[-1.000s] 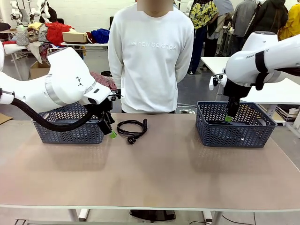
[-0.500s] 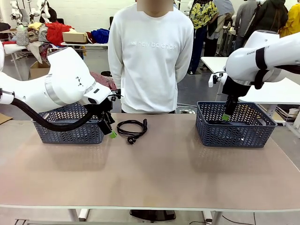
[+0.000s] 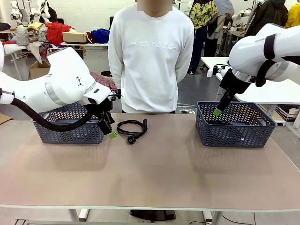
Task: Organize the cables according to human instructions.
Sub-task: Pick up a bundle of cables and place it in the basket indicated by the human.
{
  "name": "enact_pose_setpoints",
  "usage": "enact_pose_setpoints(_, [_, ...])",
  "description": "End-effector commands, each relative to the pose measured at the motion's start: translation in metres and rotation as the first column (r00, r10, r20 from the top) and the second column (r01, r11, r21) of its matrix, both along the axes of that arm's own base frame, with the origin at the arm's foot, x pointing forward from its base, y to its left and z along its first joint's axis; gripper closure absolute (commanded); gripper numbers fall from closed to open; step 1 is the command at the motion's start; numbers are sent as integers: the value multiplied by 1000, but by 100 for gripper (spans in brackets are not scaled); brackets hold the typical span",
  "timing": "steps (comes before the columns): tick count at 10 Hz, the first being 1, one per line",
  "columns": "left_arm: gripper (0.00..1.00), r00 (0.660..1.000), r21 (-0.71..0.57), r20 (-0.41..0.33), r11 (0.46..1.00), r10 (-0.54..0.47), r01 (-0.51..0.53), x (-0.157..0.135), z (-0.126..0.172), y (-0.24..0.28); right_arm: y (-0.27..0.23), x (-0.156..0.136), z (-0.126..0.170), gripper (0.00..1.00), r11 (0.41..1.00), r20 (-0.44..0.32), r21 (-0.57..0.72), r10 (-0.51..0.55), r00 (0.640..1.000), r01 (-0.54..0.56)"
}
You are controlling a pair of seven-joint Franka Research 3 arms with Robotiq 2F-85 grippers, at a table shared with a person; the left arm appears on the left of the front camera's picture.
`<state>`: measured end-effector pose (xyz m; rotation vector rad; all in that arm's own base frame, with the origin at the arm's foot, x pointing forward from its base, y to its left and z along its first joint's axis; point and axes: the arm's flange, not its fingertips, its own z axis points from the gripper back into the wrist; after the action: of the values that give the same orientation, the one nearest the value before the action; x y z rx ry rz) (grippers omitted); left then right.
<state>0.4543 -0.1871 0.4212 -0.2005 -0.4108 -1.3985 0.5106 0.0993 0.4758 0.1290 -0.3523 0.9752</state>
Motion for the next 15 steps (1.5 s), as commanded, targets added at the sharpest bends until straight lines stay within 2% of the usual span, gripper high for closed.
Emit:
enact_pose_setpoints(1, [0, 1000, -1, 4, 1000, 2, -2, -1, 0, 1, 21, -35, -6, 0, 999, 69, 17, -31, 997, 30])
enact_pose_setpoints(4, [0, 1000, -1, 4, 1000, 2, -2, -1, 0, 1, 49, -75, -19, 0, 999, 97, 42, -36, 995, 32])
enact_pose_setpoints(9, [0, 1000, -1, 4, 1000, 2, -2, -1, 0, 1, 74, -116, -56, 0, 995, 93, 98, 6, 996, -15])
enact_pose_setpoints(15, [0, 1000, -1, 4, 1000, 2, -2, -1, 0, 1, 80, -113, -56, 0, 998, 71, 54, 16, 997, -20])
